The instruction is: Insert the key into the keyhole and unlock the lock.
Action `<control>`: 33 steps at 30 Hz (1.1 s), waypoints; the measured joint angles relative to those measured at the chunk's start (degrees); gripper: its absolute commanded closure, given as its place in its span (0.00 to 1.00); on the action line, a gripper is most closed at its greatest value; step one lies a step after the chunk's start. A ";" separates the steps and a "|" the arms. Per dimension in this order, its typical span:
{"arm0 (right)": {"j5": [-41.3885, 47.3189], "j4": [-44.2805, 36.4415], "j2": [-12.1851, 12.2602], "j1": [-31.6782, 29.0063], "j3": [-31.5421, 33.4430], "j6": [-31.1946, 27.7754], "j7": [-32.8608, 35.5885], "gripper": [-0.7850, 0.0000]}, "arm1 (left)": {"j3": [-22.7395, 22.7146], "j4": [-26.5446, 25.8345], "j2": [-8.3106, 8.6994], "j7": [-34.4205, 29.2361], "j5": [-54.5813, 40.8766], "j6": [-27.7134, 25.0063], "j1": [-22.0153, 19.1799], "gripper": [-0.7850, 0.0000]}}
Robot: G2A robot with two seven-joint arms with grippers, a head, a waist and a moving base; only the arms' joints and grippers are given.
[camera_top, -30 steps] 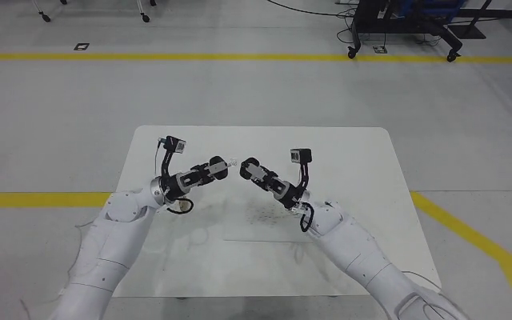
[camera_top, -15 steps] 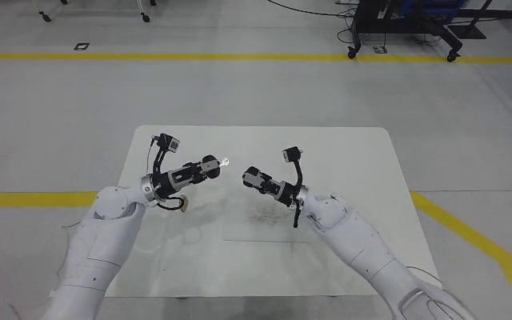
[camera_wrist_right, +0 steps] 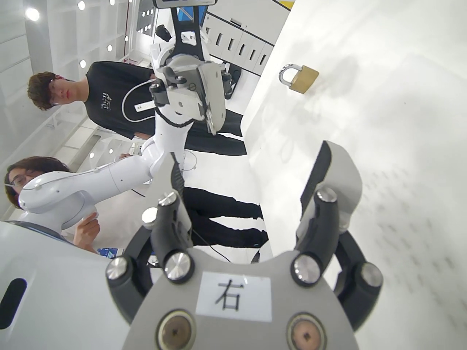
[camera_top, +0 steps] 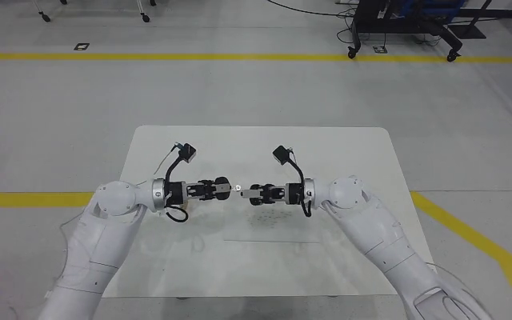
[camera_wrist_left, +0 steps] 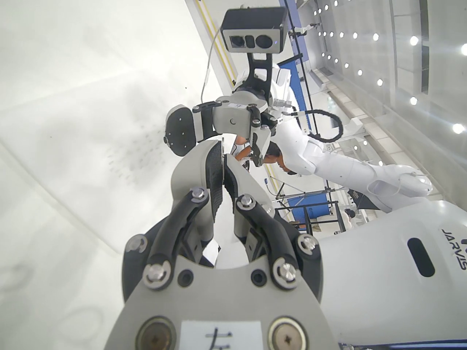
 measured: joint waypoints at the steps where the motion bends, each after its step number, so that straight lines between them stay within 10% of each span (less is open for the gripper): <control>1: 0.07 -0.15 -0.05 0.16 -0.04 0.08 -0.38 0.53 | 0.42 -0.09 -0.03 -0.24 -0.01 0.18 -0.07 1.00; 17: 0.94 -0.15 -0.30 1.62 -0.79 1.13 0.69 0.56 | 1.91 0.13 0.21 -0.44 -0.01 0.30 -1.10 1.00; 20: 1.01 -0.31 -0.33 1.69 -0.98 1.15 0.82 0.68 | 2.41 0.16 0.20 -0.03 0.47 0.47 -1.42 1.00; 22: 0.92 -0.47 -0.33 1.70 -1.06 1.15 1.00 1.00 | 2.71 0.26 0.18 0.15 0.46 0.48 -1.63 1.00; 33: 0.87 -1.25 -0.05 1.12 -0.37 1.05 0.87 1.00 | 3.76 1.26 0.19 0.63 0.22 -0.32 -2.36 1.00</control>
